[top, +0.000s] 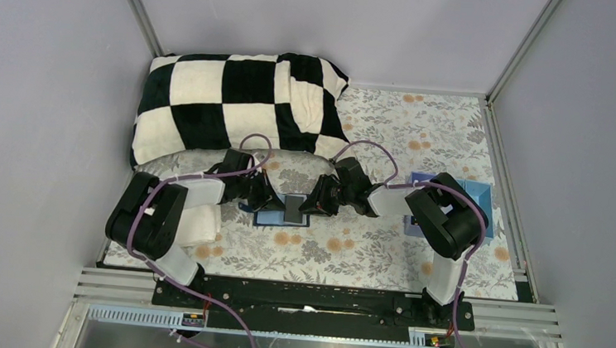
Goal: Take the credit cards out of the card holder
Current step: Remove the credit card from the card holder, then place the credit card in the storage box, then remove the credit card from the card holder.
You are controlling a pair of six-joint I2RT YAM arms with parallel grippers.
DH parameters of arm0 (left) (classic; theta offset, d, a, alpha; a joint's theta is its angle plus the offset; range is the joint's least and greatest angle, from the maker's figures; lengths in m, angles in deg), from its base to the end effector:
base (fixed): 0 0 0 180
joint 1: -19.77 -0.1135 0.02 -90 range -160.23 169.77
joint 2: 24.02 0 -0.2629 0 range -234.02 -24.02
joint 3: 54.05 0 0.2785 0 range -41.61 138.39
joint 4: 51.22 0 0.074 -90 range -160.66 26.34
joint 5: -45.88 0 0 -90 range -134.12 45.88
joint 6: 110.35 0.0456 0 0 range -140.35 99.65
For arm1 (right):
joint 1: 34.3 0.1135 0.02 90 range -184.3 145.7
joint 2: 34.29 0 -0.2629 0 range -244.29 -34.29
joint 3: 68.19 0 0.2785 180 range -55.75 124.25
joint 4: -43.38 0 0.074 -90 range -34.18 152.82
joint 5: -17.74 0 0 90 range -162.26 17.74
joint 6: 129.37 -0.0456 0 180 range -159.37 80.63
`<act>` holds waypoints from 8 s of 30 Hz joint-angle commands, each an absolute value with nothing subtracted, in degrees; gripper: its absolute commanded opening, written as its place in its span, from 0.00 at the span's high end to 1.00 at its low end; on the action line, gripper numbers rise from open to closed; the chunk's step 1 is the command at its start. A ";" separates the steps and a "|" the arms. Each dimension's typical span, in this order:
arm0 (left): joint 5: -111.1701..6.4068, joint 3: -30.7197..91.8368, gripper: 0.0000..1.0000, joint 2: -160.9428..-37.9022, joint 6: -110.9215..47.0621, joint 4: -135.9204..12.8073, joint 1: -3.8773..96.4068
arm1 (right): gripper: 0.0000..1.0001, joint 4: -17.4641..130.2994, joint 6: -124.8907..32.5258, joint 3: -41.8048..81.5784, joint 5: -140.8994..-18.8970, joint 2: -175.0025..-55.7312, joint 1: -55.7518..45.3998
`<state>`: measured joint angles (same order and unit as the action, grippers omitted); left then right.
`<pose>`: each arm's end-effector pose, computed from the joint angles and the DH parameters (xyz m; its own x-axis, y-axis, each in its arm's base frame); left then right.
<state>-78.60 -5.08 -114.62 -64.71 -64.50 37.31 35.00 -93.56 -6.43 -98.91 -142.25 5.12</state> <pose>0.2736 -0.1135 0.1001 -0.9485 -0.3047 -0.0871 -0.1460 0.6642 -0.7331 0.2840 0.2599 0.0922 -0.9594 0.1496 -0.2391 -0.1081 0.5881 0.8015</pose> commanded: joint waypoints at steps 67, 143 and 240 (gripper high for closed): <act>-82.67 -3.96 0.78 -106.21 -60.35 -69.09 34.73 | 0.69 35.33 -95.30 0.21 -101.26 -148.28 9.35; -80.70 9.95 0.41 -96.32 -55.05 -80.73 33.99 | 1.00 91.16 -62.62 11.34 -58.71 -110.84 -10.39; -68.60 -0.56 0.40 -106.50 -58.32 -81.65 33.90 | 0.63 49.61 -85.57 1.29 -94.38 -141.64 8.78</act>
<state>-69.99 -0.14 -107.26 -58.37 -83.34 34.84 51.81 -84.91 1.35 -93.01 -140.33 8.09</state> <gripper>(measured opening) 0.605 0.381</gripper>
